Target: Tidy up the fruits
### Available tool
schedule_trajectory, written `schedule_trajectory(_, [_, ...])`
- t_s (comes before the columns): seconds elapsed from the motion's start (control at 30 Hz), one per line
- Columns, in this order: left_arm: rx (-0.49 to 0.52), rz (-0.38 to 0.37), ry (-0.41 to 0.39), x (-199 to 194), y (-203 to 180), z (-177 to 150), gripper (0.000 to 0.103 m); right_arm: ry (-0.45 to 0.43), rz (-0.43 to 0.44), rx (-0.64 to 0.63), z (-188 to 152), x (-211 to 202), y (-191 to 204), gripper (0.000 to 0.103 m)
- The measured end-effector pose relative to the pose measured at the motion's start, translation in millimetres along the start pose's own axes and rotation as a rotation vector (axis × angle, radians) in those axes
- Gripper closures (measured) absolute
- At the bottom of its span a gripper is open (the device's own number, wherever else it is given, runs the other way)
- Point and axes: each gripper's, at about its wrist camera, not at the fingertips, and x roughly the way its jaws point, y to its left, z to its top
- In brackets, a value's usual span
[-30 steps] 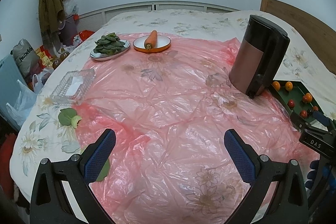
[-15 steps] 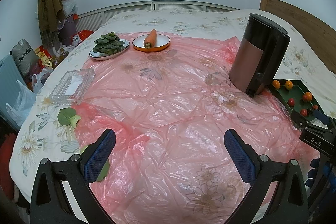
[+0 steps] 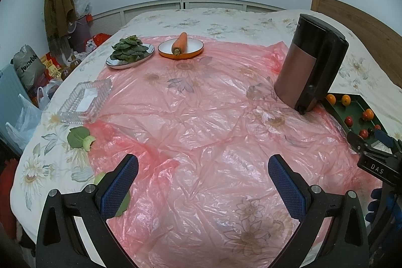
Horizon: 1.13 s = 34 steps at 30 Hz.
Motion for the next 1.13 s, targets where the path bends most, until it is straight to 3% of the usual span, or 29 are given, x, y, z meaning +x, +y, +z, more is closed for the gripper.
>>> schedule_trajectory(1.13, [-0.003, 0.002, 0.012, 6.3, 4.0, -1.1, 0.001, 0.010, 0.001, -0.010, -4.4, 3.7, 3.5, 0.000])
